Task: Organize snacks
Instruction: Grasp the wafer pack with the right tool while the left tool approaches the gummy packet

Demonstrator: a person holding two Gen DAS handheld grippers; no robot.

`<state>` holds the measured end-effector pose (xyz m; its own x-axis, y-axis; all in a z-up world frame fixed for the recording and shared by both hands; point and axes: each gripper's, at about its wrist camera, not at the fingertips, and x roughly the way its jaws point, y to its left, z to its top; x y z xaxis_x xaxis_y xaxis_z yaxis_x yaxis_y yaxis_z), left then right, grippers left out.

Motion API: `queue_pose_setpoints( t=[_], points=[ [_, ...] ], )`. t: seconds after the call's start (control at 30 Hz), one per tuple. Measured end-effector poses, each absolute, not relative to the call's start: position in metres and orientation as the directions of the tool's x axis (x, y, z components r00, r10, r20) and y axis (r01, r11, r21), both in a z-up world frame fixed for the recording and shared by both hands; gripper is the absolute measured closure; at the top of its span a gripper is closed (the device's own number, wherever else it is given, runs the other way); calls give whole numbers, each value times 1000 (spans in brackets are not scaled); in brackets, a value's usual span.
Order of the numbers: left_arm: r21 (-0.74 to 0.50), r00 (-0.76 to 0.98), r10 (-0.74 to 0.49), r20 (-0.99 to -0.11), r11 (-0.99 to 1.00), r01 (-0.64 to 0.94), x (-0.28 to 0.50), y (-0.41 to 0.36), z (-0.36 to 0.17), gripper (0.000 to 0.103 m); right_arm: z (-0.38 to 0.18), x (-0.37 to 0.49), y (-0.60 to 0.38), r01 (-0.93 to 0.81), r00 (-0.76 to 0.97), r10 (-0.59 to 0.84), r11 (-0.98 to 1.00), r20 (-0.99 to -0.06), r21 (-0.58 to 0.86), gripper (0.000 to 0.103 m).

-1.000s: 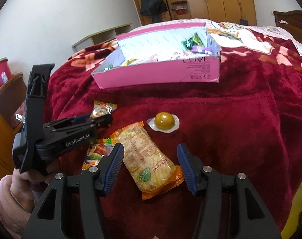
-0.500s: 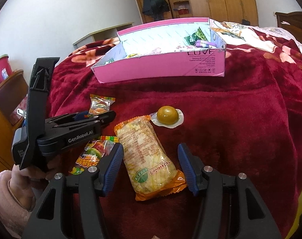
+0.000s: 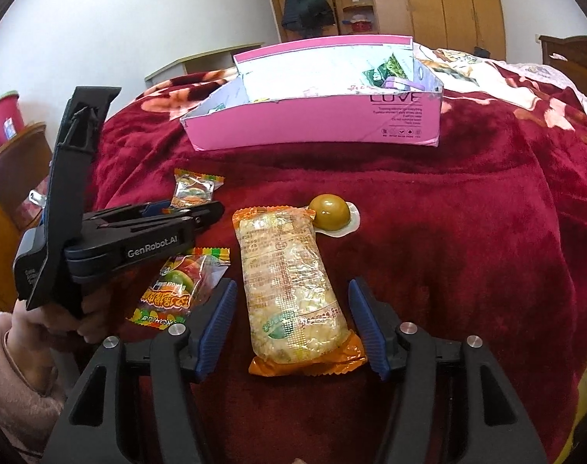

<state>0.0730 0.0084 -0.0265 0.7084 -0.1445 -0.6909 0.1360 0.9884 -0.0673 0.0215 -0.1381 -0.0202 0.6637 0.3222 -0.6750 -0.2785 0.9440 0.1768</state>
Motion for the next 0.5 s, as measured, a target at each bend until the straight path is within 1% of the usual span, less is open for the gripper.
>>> queue_pose_setpoints(
  t=[0.03,0.13,0.23,0.4,0.5],
  points=[
    [-69,708,-146,-690,988,136,73,9,-26,60,-20,23,-139,-273,666,319,946,-675,177,51],
    [-70,709,-148,-690,988,138,73,9,-26,61,-20,23,-142,-264,669,321,946,-671,190,59],
    [-73,711,-154,-687,987,142,72,9,-23,61,-19,22,-143,-265,673,325,945,-665,193,62],
    [-117,704,-194,-683,981,156,68,11,-17,61,-16,20,-147,-268,672,349,937,-653,225,63],
    [-121,706,-203,-678,979,166,65,10,-14,62,-14,17,-149,-270,674,365,931,-643,245,63]
  ],
)
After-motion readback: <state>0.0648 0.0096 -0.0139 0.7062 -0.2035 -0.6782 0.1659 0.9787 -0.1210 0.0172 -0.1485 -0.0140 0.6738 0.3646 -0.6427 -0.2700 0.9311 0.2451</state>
